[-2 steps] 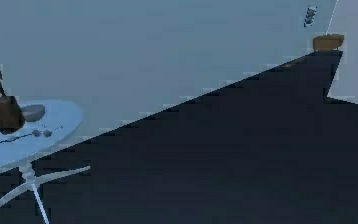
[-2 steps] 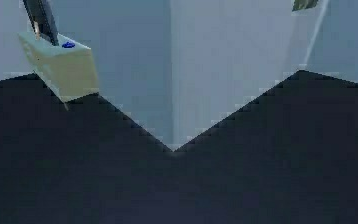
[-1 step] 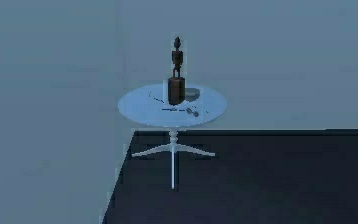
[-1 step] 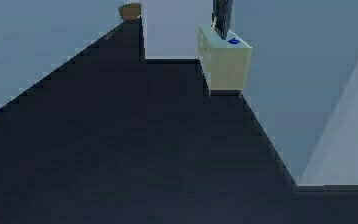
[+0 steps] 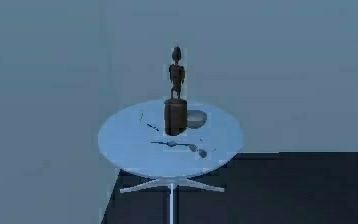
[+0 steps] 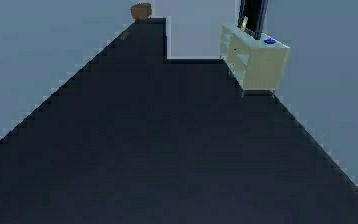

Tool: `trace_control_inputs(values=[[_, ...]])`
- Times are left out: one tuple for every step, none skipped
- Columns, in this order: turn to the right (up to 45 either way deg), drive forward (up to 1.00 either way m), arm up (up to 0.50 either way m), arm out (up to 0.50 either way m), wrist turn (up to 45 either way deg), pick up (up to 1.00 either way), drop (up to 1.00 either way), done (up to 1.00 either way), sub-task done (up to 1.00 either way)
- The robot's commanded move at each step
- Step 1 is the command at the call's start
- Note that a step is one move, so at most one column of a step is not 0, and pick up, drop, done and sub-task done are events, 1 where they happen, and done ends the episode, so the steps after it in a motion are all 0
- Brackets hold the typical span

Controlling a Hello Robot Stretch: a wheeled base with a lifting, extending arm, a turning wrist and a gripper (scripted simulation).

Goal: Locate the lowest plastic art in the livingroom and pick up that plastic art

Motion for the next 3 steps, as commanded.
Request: trace_control_inputs(values=[[45.0, 0.00, 0.00, 0.00, 0.0, 0.00, 0.00, 0.00, 0.00], [45.0, 0.00, 0.00, 0.00, 0.0, 0.00, 0.00, 0.00, 0.00], [6.0, 0.00, 0.00, 0.00, 0.0, 0.00, 0.00, 0.00, 0.00]])
